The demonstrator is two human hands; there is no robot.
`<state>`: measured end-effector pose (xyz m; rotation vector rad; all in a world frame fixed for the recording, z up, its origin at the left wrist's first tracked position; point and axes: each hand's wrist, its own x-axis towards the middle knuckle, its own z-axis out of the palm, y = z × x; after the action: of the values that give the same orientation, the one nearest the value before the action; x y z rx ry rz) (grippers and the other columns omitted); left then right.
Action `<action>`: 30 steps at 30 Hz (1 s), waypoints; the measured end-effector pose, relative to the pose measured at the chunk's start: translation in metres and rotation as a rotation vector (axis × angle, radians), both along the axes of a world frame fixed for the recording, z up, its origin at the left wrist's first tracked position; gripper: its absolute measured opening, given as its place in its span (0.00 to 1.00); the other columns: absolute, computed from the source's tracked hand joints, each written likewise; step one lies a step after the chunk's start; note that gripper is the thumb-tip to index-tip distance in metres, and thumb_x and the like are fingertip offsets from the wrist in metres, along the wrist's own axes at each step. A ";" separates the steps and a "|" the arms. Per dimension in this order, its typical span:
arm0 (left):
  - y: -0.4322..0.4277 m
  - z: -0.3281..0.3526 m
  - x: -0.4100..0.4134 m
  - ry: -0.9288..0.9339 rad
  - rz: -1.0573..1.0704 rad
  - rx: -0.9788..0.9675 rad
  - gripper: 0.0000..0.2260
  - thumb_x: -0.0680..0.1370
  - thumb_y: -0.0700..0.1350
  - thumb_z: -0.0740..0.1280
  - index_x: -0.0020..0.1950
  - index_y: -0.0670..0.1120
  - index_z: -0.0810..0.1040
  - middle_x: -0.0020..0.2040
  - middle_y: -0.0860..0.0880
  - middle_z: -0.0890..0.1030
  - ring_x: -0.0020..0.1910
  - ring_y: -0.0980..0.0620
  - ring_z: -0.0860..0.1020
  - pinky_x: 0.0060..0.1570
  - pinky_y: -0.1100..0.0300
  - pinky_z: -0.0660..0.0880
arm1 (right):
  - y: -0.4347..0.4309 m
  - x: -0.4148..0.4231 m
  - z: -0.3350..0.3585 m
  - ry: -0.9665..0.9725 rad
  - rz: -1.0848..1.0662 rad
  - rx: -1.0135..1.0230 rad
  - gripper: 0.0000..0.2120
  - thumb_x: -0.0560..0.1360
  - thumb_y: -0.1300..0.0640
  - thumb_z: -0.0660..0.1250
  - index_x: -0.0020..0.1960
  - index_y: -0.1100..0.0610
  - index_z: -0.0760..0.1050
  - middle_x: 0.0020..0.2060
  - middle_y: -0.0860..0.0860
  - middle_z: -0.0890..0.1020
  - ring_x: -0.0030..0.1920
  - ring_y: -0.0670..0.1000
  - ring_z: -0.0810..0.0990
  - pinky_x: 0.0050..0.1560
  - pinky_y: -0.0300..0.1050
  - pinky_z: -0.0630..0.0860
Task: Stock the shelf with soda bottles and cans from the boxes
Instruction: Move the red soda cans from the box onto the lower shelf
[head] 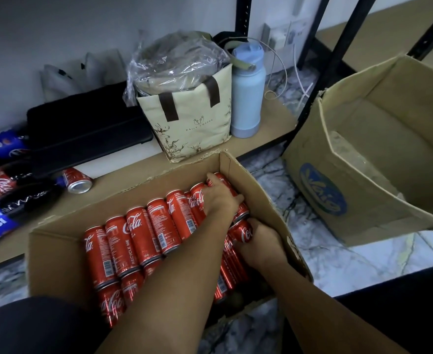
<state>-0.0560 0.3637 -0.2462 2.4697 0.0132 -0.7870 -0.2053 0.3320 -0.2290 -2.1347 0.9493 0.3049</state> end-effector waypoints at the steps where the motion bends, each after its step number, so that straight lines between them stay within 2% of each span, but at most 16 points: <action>1: 0.001 -0.002 0.002 0.020 0.028 -0.012 0.53 0.66 0.56 0.82 0.77 0.56 0.47 0.63 0.37 0.75 0.57 0.35 0.80 0.50 0.40 0.82 | 0.000 0.000 0.000 -0.004 0.001 0.006 0.25 0.71 0.50 0.75 0.66 0.51 0.75 0.58 0.49 0.83 0.58 0.52 0.82 0.61 0.46 0.75; 4: 0.006 0.001 0.006 0.051 0.100 -0.088 0.46 0.61 0.53 0.84 0.65 0.59 0.54 0.52 0.41 0.79 0.46 0.36 0.83 0.41 0.42 0.84 | -0.001 -0.002 -0.002 0.000 -0.008 0.024 0.26 0.71 0.50 0.75 0.67 0.51 0.74 0.57 0.50 0.83 0.57 0.52 0.82 0.62 0.47 0.76; 6: 0.009 0.011 0.004 0.057 0.143 -0.161 0.41 0.61 0.49 0.85 0.60 0.59 0.58 0.50 0.43 0.77 0.44 0.36 0.82 0.31 0.43 0.83 | -0.001 -0.003 -0.003 0.016 -0.017 0.038 0.26 0.70 0.50 0.76 0.66 0.51 0.74 0.57 0.50 0.83 0.56 0.52 0.82 0.61 0.48 0.77; 8: 0.012 0.019 0.000 0.008 0.130 -0.209 0.37 0.62 0.48 0.84 0.56 0.57 0.59 0.48 0.45 0.74 0.41 0.39 0.82 0.27 0.46 0.82 | 0.000 -0.003 -0.005 0.021 -0.013 0.036 0.27 0.69 0.49 0.76 0.66 0.51 0.73 0.56 0.49 0.83 0.56 0.52 0.82 0.61 0.48 0.78; 11: 0.024 0.028 0.000 -0.103 0.069 -0.256 0.34 0.64 0.50 0.82 0.55 0.55 0.59 0.44 0.51 0.76 0.38 0.48 0.80 0.39 0.50 0.82 | 0.001 -0.002 -0.004 0.009 -0.007 0.046 0.29 0.67 0.47 0.77 0.65 0.50 0.72 0.56 0.48 0.83 0.55 0.51 0.82 0.61 0.51 0.79; 13: 0.036 0.036 -0.001 -0.156 0.042 -0.288 0.32 0.67 0.50 0.80 0.56 0.55 0.59 0.45 0.52 0.77 0.40 0.51 0.78 0.41 0.53 0.77 | 0.003 -0.002 0.000 0.011 0.001 0.035 0.31 0.66 0.45 0.78 0.65 0.50 0.72 0.56 0.49 0.82 0.55 0.52 0.82 0.61 0.52 0.78; 17: 0.063 0.063 -0.007 -0.202 -0.009 -0.348 0.33 0.67 0.48 0.80 0.59 0.60 0.59 0.52 0.50 0.80 0.45 0.49 0.81 0.46 0.51 0.79 | 0.010 -0.003 0.025 -0.021 0.052 -0.070 0.30 0.68 0.43 0.76 0.65 0.51 0.71 0.60 0.50 0.75 0.57 0.55 0.80 0.61 0.51 0.76; 21: 0.093 0.107 -0.019 -0.206 -0.210 -0.324 0.34 0.69 0.45 0.80 0.63 0.61 0.61 0.56 0.55 0.79 0.51 0.52 0.80 0.49 0.57 0.73 | 0.014 -0.005 0.064 -0.122 0.026 -0.081 0.25 0.69 0.50 0.75 0.63 0.52 0.72 0.61 0.50 0.74 0.59 0.55 0.78 0.62 0.53 0.76; 25: 0.122 0.152 -0.035 -0.237 -0.315 -0.274 0.42 0.68 0.47 0.81 0.71 0.63 0.57 0.63 0.52 0.80 0.59 0.48 0.80 0.54 0.55 0.74 | 0.021 -0.003 0.110 -0.301 -0.006 -0.057 0.27 0.70 0.53 0.77 0.66 0.50 0.72 0.60 0.49 0.75 0.60 0.52 0.77 0.64 0.50 0.73; 27: 0.134 0.176 -0.041 -0.268 -0.330 -0.292 0.40 0.68 0.48 0.81 0.69 0.62 0.59 0.61 0.53 0.81 0.59 0.49 0.80 0.56 0.53 0.76 | 0.027 -0.001 0.137 -0.402 -0.015 -0.032 0.26 0.71 0.54 0.77 0.67 0.48 0.71 0.59 0.47 0.74 0.59 0.48 0.76 0.63 0.48 0.72; 30: 0.150 0.211 -0.045 -0.338 -0.341 -0.372 0.35 0.67 0.49 0.81 0.64 0.65 0.63 0.57 0.58 0.81 0.55 0.53 0.81 0.58 0.49 0.78 | 0.031 0.004 0.182 -0.591 -0.010 -0.007 0.24 0.71 0.55 0.76 0.62 0.41 0.72 0.56 0.43 0.77 0.57 0.44 0.78 0.63 0.51 0.75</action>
<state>-0.1009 0.5136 -0.0352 2.2353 -0.6333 -0.4406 -0.2011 0.3625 -0.0471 -2.0441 0.6101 -0.3243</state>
